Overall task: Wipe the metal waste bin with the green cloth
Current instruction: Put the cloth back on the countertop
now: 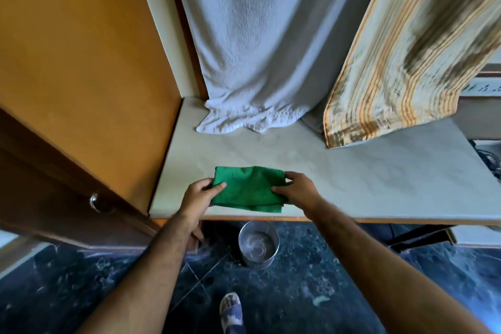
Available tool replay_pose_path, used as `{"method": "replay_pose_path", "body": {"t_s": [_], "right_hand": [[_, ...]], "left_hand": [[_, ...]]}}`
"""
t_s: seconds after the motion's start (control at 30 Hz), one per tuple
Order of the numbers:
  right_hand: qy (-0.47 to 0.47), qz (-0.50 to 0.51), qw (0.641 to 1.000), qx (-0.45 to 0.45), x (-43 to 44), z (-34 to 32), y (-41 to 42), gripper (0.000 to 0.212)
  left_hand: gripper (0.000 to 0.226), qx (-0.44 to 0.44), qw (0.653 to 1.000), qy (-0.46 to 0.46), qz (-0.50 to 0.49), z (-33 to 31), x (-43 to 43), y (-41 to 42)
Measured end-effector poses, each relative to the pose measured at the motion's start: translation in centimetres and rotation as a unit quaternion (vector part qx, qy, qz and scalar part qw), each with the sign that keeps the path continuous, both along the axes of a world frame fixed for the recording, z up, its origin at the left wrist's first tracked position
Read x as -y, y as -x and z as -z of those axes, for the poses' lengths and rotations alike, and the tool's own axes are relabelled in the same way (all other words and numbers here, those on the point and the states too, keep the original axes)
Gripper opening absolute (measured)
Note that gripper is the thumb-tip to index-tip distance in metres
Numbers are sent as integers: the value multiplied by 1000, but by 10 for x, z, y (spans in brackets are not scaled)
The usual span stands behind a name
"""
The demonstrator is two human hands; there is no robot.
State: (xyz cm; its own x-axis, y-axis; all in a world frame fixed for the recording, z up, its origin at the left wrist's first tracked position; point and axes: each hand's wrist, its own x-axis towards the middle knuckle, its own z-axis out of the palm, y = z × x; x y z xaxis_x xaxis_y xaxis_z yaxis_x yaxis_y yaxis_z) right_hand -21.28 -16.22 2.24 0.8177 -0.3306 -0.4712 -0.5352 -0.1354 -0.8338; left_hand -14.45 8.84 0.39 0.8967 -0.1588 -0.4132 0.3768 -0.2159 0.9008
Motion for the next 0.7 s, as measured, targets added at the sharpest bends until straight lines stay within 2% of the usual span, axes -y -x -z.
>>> {"method": "replay_pose_path", "body": {"t_s": [0.07, 0.17, 0.4, 0.57, 0.7], "right_hand": [[106, -27, 994, -27, 6, -3, -17, 50], [153, -16, 987, -36, 12, -2, -44, 57], [67, 46, 995, -57, 17, 31, -84, 51], [111, 68, 990, -57, 24, 53, -94, 37], [147, 48, 987, -47, 27, 69, -103, 32]], "left_hand": [[13, 27, 998, -42, 37, 2, 0, -21], [15, 24, 993, -84, 76, 9, 0, -48], [19, 11, 989, -127, 74, 39, 10, -96], [19, 32, 981, -178, 67, 62, 26, -112], [25, 64, 970, -227, 60, 79, 34, -119]]}}
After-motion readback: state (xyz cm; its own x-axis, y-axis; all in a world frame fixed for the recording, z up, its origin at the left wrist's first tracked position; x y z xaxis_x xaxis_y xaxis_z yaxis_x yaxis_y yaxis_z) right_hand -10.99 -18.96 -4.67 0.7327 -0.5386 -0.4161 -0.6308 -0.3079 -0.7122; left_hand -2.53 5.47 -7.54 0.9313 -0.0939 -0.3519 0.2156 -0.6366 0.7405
